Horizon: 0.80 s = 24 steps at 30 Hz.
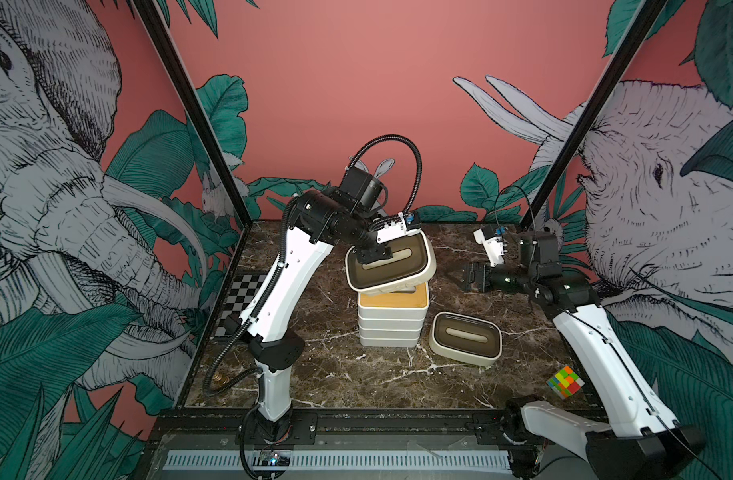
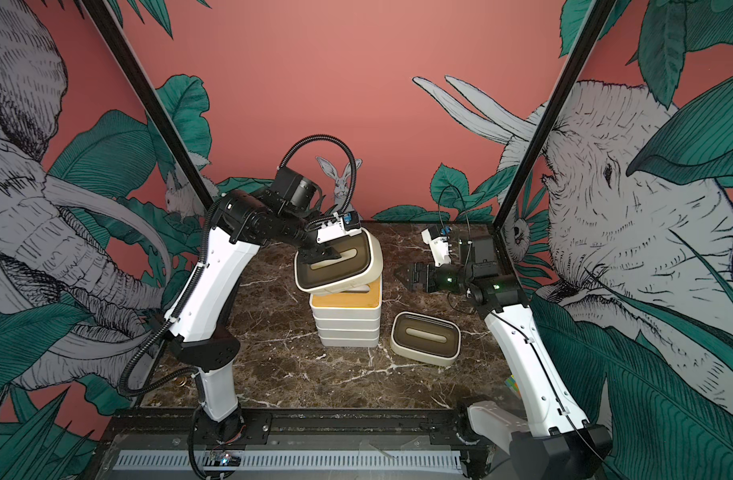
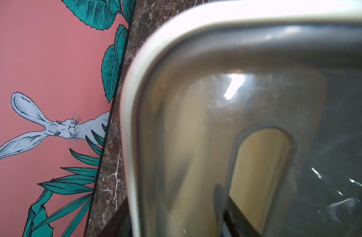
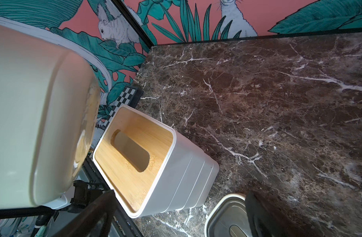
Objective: Stack the tissue boxes
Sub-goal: Place the tissue box at the tissue box.
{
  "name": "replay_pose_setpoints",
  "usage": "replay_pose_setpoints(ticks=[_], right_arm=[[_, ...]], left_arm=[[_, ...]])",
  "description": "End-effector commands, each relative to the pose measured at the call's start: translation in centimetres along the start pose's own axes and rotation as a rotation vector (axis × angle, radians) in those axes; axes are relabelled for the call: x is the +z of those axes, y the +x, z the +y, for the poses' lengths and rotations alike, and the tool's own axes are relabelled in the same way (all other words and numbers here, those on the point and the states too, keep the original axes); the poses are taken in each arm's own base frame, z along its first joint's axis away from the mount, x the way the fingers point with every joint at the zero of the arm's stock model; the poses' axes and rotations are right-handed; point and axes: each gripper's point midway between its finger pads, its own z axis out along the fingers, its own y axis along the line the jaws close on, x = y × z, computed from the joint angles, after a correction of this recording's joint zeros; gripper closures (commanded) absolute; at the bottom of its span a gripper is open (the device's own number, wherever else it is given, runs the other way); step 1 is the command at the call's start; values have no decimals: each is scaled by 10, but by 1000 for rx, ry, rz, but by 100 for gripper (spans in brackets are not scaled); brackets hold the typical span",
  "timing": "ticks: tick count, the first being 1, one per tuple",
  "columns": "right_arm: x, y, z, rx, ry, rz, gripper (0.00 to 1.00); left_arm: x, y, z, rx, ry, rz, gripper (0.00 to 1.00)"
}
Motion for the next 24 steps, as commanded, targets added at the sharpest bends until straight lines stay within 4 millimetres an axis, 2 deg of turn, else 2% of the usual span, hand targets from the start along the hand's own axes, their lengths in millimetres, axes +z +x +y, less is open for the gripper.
replay_pose_setpoints(ticks=[1, 10, 14, 24], right_arm=[[-14, -18, 16, -39, -47, -96, 2], [-28, -24, 37, -40, -127, -128, 2], [-29, -21, 55, -31, -240, -130, 2], [-28, -33, 78, 71, -447, -145, 2]], left_arm=[[-6, -3, -10, 58, 18, -5, 84], [8, -6, -16, 98, 45, 10, 84], [15, -9, -18, 108, 53, 14, 84], [13, -15, -18, 114, 47, -13, 84]])
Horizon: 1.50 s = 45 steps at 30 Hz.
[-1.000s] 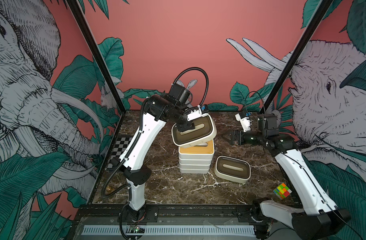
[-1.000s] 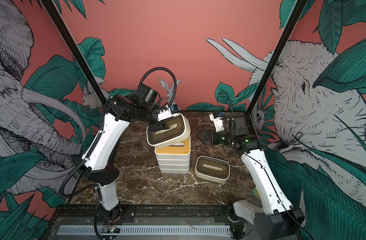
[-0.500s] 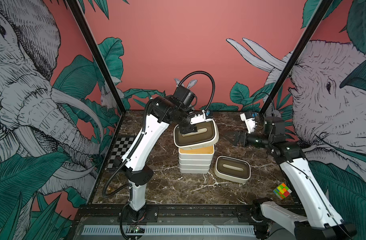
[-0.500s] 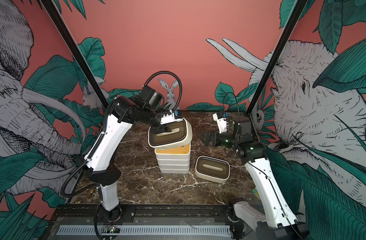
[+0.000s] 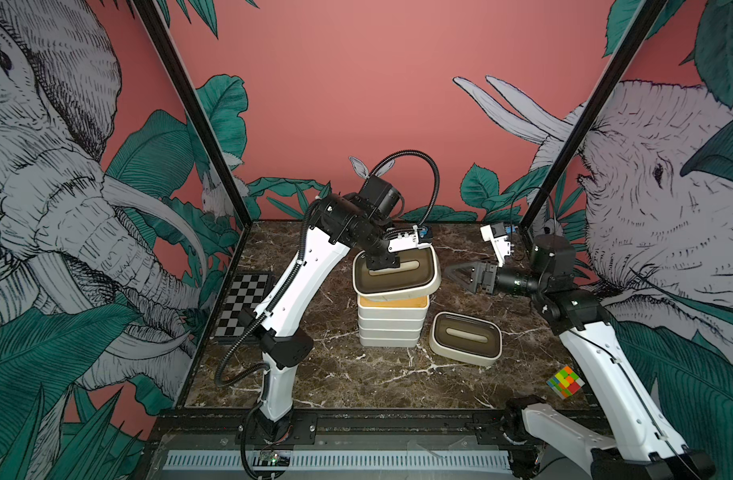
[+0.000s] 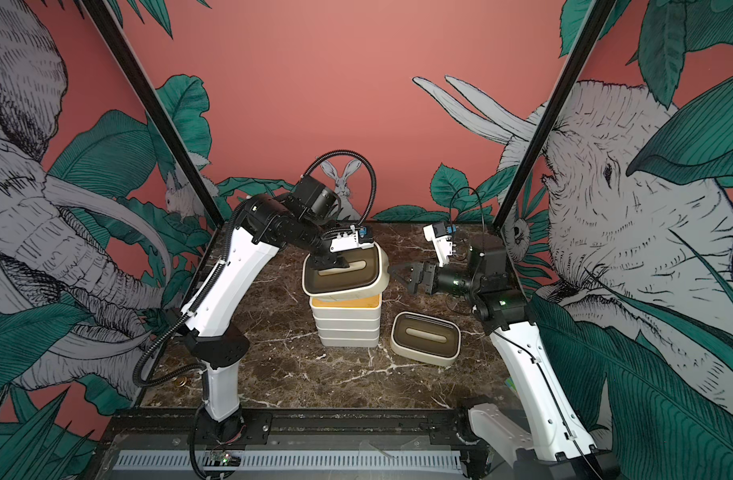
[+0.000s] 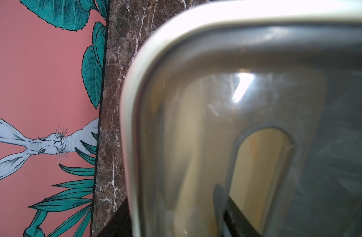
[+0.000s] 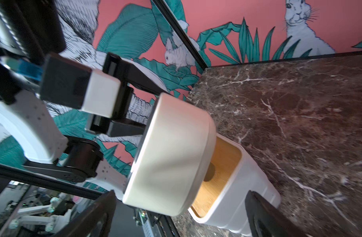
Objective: Stack the tissue boxes
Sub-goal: Place the tissue box at the tissue box.
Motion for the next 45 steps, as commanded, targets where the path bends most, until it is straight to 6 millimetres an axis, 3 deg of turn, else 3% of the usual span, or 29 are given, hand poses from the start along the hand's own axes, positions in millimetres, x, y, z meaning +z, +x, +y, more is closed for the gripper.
replay_pose_setpoints(ticks=[1, 10, 21, 45], right_arm=[[1, -15, 17, 3, -106, -46, 2], [11, -19, 8, 53, -110, -27, 2], [25, -15, 18, 50, -152, 18, 3], [41, -1, 21, 107, -152, 57, 20]], left_arm=[[-17, -13, -2, 31, -19, -67, 84], [-15, -14, -4, 27, -9, -70, 86], [-14, -12, -3, 32, -14, -62, 85], [-13, -13, 1, 30, -32, -61, 85]])
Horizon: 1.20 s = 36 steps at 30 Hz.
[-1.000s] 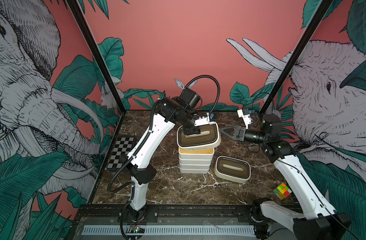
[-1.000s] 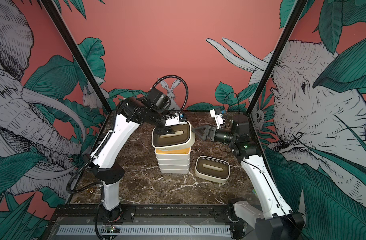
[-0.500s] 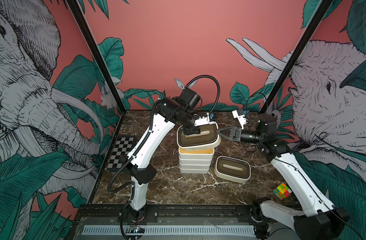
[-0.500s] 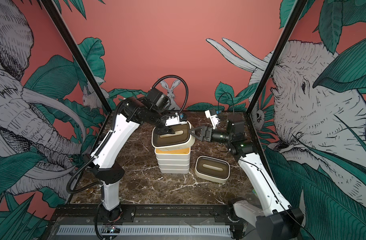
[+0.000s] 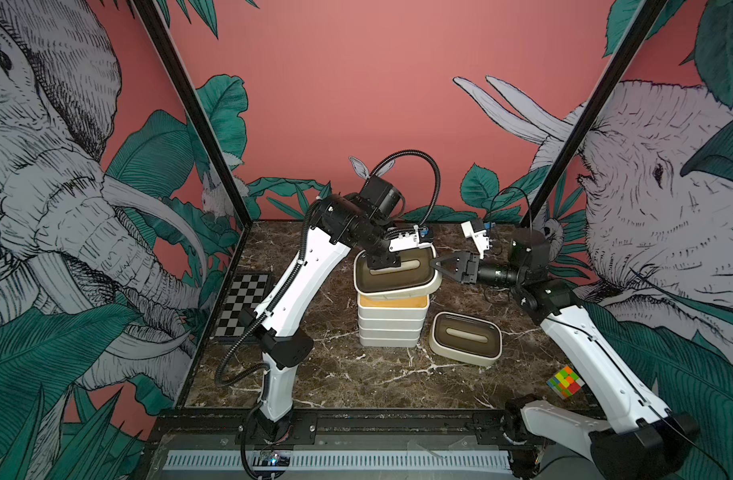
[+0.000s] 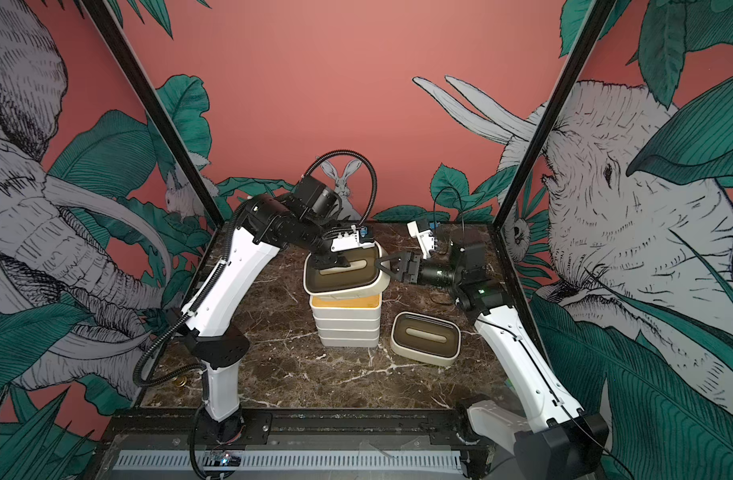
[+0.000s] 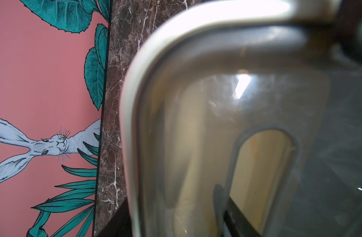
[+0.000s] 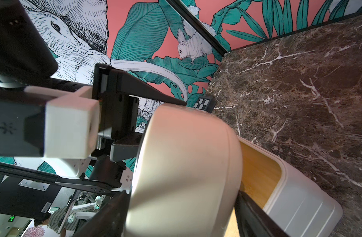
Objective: Stack the tissue boxes
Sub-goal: Place the tissue box at the tissue box.
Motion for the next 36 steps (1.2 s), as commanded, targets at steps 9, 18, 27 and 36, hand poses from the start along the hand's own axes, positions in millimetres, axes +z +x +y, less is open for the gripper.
replay_pose_setpoints(ticks=[9, 18, 27, 36], right_arm=[[5, 0, 17, -52, -50, 14, 19], [4, -1, 17, -50, -46, 4, 41], [5, -3, 17, -46, -51, -6, 48], [2, -4, 15, -51, -27, -21, 50]], left_arm=[[-16, -11, -2, 23, -22, -59, 85], [-17, -11, -2, 19, -26, -59, 84], [-21, -19, 6, 30, -99, -125, 57], [-14, -9, 4, 46, -128, -111, 43]])
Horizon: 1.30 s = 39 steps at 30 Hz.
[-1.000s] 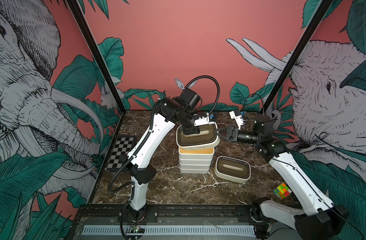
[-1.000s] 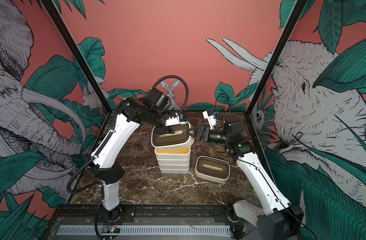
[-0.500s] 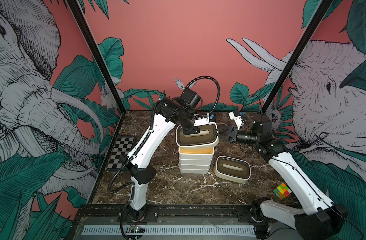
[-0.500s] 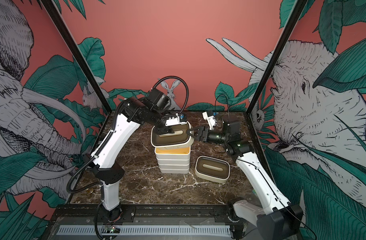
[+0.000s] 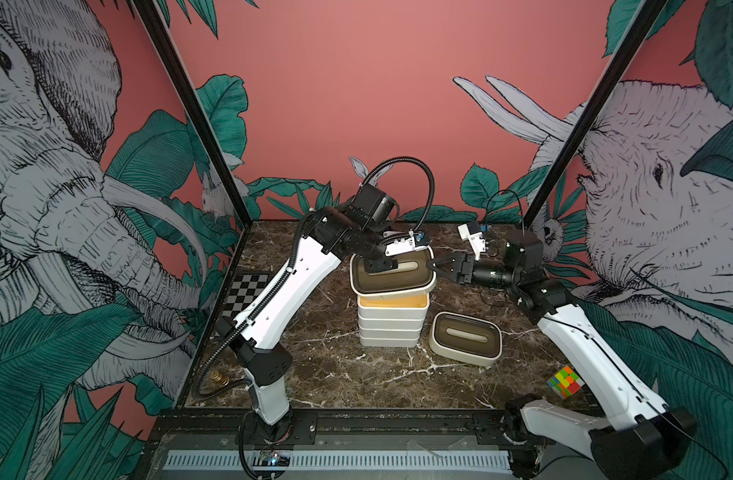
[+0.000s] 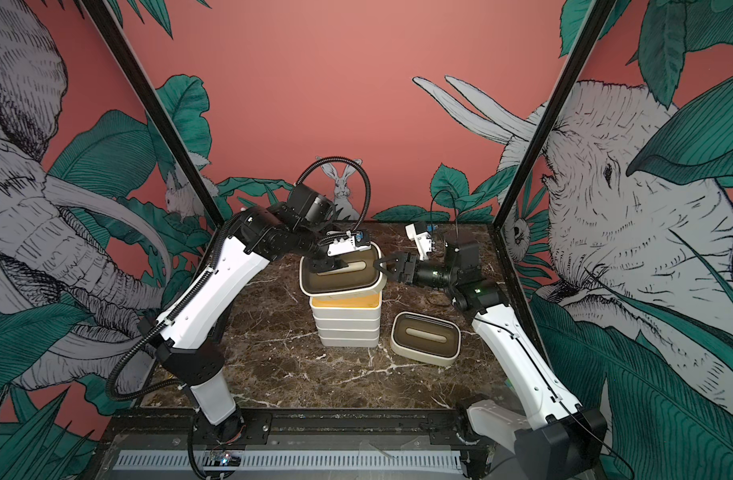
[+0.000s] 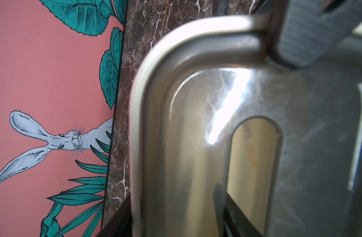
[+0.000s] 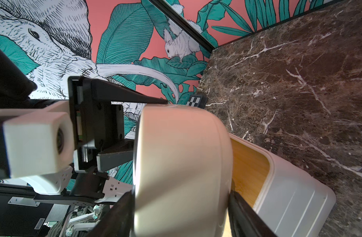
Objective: Stack the tissue boxes
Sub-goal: Place the tissue box at the tissue box.
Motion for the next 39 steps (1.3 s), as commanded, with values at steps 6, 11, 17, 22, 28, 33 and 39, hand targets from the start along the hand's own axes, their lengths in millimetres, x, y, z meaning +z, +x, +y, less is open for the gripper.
replay_pose_setpoints(ticks=[6, 11, 17, 22, 28, 33, 39], right_arm=[[-9, -6, 29, -108, -76, -22, 50], [-8, -4, 25, -95, -72, -9, 50], [-10, -4, 25, -102, -57, -13, 49], [-10, -7, 22, -115, -35, -4, 48], [-18, -12, 19, -186, 55, -5, 37], [-20, -11, 10, -188, 119, 2, 27], [-21, -7, 6, -178, 138, 18, 27]], left_arm=[[-18, -18, 6, 30, -60, -100, 1], [-26, -18, 6, 32, -85, -111, 0], [-49, -18, 18, 35, -187, -128, 0], [-82, -14, 56, -96, -431, -136, 0], [-137, 64, 60, -646, -679, -107, 0], [-156, 98, 14, -1005, -640, -279, 3], [-114, 88, -16, -1372, -288, -312, 50]])
